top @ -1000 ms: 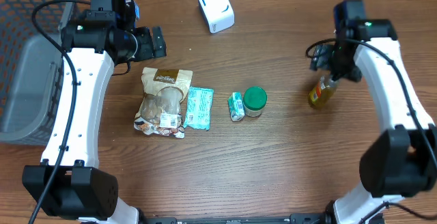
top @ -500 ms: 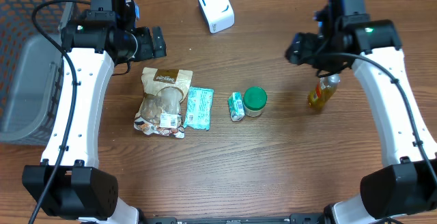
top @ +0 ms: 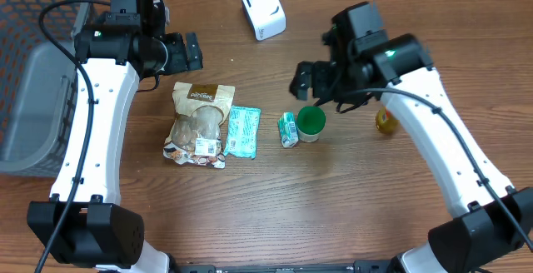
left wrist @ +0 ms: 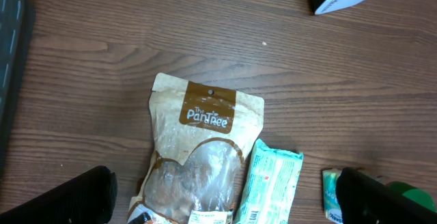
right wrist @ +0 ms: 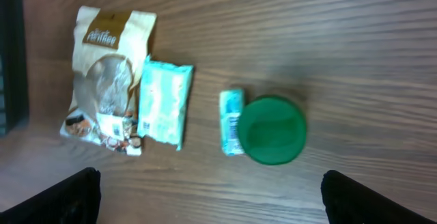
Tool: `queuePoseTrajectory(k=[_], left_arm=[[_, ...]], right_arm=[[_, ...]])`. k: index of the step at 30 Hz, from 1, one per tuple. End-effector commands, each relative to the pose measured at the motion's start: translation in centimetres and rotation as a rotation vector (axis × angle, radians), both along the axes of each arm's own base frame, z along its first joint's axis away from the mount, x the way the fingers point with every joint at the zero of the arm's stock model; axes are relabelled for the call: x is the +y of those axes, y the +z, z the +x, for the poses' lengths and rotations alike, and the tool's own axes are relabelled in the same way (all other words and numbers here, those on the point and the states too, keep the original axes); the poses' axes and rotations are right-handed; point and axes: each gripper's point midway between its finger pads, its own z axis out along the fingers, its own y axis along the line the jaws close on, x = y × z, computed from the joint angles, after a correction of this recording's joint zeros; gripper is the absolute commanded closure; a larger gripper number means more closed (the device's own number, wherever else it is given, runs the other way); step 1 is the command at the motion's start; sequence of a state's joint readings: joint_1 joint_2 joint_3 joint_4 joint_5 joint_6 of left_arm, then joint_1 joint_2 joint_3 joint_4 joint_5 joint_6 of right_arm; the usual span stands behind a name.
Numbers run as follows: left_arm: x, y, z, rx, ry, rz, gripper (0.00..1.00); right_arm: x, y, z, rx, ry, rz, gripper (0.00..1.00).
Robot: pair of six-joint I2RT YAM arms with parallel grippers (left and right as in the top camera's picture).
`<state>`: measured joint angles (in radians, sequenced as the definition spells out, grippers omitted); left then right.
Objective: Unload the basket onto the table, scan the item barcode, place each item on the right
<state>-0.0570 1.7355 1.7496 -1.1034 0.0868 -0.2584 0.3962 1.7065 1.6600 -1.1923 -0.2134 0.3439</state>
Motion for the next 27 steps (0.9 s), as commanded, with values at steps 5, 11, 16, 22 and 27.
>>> queuePoseTrajectory(k=[5, 11, 16, 22, 27], left_arm=[[0.0, 0.4, 0.2, -0.013, -0.012, -0.004, 0.00], [0.0, 0.4, 0.2, -0.013, -0.012, -0.004, 0.00], [0.0, 0.4, 0.2, -0.013, -0.012, -0.004, 0.00], [0.0, 0.4, 0.2, -0.013, -0.012, -0.004, 0.00], [0.0, 0.4, 0.2, -0.013, -0.012, -0.004, 0.00]], right_arm=[[1.7, -1.0, -1.6, 0.041, 0.033, -0.003, 0.00], [1.5, -2.6, -2.6, 0.088, 0.040, -0.026, 0.05], [0.4, -5.1, -3.1, 0.132, -0.022, -0.075, 0.07], [-0.8, -7.8, -4.1, 0.170, -0.044, -0.132, 0.00], [-0.7, -8.8, -3.9, 0.161, -0.044, -0.128, 0.00]])
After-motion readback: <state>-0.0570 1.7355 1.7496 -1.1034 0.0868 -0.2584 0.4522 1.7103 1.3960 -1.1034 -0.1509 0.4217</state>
